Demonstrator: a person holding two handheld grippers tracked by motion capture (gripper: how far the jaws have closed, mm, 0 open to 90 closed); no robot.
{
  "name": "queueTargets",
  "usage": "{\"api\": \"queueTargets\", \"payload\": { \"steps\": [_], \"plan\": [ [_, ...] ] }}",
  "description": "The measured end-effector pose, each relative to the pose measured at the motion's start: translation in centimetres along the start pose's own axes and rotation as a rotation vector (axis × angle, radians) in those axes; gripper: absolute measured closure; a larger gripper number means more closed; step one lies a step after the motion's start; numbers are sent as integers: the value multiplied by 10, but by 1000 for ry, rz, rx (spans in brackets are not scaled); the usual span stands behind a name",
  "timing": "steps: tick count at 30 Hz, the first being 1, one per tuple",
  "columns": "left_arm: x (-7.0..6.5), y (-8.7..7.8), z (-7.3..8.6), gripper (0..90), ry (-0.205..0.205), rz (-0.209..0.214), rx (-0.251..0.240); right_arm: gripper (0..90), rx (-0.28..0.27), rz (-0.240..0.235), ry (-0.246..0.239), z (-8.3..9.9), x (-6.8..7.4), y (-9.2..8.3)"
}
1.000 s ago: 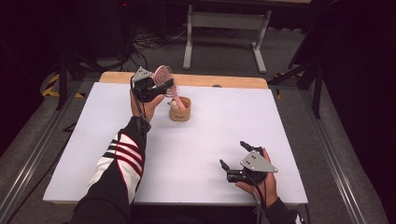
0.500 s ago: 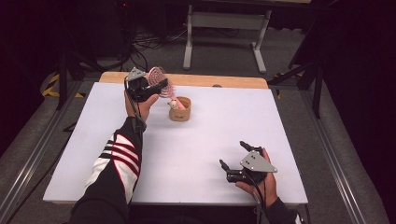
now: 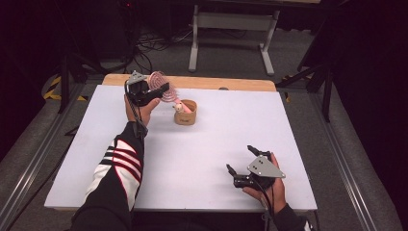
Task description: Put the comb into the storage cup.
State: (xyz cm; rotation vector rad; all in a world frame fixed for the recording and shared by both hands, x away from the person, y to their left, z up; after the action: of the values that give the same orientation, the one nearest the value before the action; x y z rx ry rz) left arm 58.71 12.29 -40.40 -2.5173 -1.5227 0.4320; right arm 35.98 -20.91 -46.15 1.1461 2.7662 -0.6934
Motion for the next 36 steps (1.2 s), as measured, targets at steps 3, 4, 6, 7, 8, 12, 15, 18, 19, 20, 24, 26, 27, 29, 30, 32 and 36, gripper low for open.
{"api": "queueTargets", "payload": {
  "steps": [3, 4, 6, 7, 8, 12, 15, 18, 19, 20, 24, 26, 27, 29, 30, 32, 36],
  "plan": [
    [0, 0, 0, 534, 1, 1, 3, 85, 0, -3, -4, 0, 1, 0],
    [-1, 0, 0, 534, 4, 3, 2, 85, 0, -3, -4, 0, 1, 0],
    [-1, 0, 0, 530, 10, -4, 4, 85, 1, -1, -4, 0, 0, 0],
    [-1, 0, 0, 530, 10, -2, 4, 85, 1, -1, -4, 0, 0, 0],
    [0, 0, 0, 529, 12, -3, 2, 85, 1, -1, -3, 0, 0, 0],
    [0, -1, -1, 520, 21, -9, 8, 85, 0, -2, -4, 0, 0, 0],
    [0, -2, -2, 510, 36, -16, 12, 85, 2, 0, -6, 0, 0, 0],
    [2, -4, -4, 477, 41, -34, 10, 86, -3, 2, -7, -1, 0, 0],
    [2, -4, -4, 466, 46, -41, 12, 86, -3, 3, -7, -1, 0, -1],
    [3, -4, -5, 459, 55, -45, 12, 86, -4, 3, -6, -1, 0, -1],
    [4, -5, -6, 399, 56, -53, 15, 87, -1, 1, -4, 0, 0, 0],
    [4, -5, -6, 369, 64, -63, 20, 87, 2, -1, -7, 0, 1, 0],
    [4, -5, -6, 360, 65, -68, 22, 87, 3, 0, -8, 0, 1, 0],
    [6, -6, -7, 305, 64, -82, 20, 87, 3, -2, -7, 0, 1, 1],
    [7, -6, -7, 286, 61, -89, 20, 87, 3, -1, -7, 0, 1, 1],
    [9, -7, -8, 230, 66, -111, 23, 87, 5, -5, -8, 0, 1, 1],
    [11, -8, -9, 155, 71, -111, 21, 88, 6, -9, -11, 0, 2, 1]
  ]
}}
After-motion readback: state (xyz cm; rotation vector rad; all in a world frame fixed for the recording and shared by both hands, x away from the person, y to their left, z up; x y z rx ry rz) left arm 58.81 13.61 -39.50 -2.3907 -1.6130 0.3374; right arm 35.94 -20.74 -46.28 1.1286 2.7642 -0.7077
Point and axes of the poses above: each handheld gripper's, and its own axes: y roughly forward along the jaws, z roughly out of its underside, x roughly to its left, the point moved 5 cm from there along y, roughly forward along the jaws, and after that the axes turned 11 degrees about -z, right-handed, at the moved point
